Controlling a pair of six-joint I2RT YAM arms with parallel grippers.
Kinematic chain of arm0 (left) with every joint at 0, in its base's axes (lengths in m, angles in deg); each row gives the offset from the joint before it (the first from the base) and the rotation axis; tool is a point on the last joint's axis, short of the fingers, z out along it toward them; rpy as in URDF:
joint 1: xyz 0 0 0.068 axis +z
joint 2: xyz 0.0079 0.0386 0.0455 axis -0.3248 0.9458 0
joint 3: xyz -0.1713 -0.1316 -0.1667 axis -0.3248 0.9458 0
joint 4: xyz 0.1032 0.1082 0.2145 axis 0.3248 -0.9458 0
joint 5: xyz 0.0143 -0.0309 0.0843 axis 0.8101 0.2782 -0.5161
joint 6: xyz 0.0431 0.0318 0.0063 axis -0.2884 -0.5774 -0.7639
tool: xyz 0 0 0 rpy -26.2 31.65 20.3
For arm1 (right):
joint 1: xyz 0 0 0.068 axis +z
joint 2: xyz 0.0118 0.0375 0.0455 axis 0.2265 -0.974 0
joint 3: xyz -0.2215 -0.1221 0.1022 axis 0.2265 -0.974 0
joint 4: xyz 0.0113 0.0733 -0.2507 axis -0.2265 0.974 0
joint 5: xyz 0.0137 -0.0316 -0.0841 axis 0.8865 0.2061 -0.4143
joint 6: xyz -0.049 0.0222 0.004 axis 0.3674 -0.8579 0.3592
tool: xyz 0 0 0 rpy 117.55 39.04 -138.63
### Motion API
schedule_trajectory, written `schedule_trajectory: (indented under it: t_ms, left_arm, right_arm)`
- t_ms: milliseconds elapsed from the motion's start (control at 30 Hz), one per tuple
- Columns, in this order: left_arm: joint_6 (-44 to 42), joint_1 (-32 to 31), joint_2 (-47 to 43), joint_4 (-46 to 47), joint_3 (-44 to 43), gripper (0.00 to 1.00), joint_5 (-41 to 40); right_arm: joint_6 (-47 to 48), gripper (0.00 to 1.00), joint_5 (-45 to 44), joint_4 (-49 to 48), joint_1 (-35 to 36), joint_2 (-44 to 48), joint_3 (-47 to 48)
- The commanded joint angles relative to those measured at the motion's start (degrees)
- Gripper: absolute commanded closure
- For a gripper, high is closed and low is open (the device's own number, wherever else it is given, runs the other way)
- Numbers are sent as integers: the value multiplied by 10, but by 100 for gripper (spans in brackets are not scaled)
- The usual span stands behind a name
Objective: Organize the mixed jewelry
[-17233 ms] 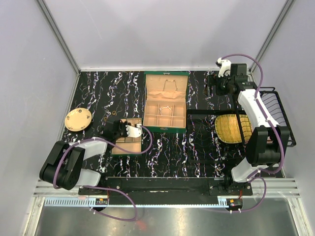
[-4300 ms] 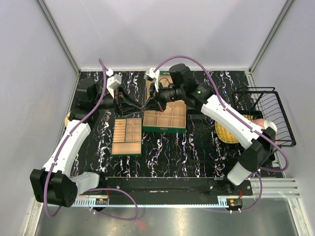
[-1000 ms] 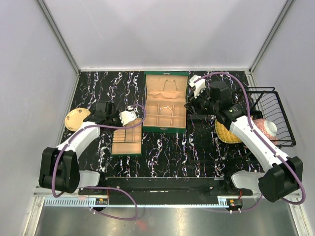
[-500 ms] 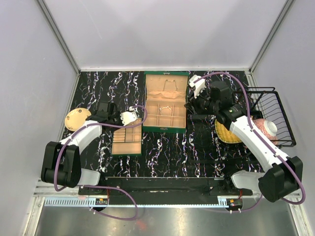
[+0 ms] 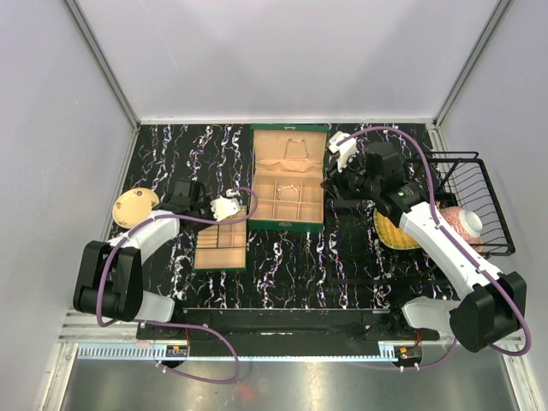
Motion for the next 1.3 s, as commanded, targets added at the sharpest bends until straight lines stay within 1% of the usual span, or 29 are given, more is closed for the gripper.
schedule_trajectory:
  t_ms: [0,333,600,867,900,1000,1033,1267]
  left_arm:
    - [-11,-2,16,28,5,100,-8]
    - [-11,-10,29,51,38,100,-15]
    - [-6,-11,-9,46,61,100,-12]
    - [-2,-11,-42,26,68,99,-5]
    - [-2,-12,-44,23,67,94,-4]
    - [0,-11,-45,22,63,87,-6]
    - [1,-11,-44,20,62,81,-6]
    - [12,-12,-57,13,47,64,-2]
  right_arm:
    - [6,62,-1,-25,-4,15,-1]
    - [8,61,-8,-28,-5,15,-5]
    - [8,61,-10,-30,-4,13,-6]
    - [9,61,-13,-32,-5,13,-8]
    - [9,61,-13,-32,-5,13,-8]
    - [9,61,-15,-31,-4,11,-8]
    - [9,61,-15,-32,-4,13,-8]
    - [9,61,-19,-32,-4,16,-10]
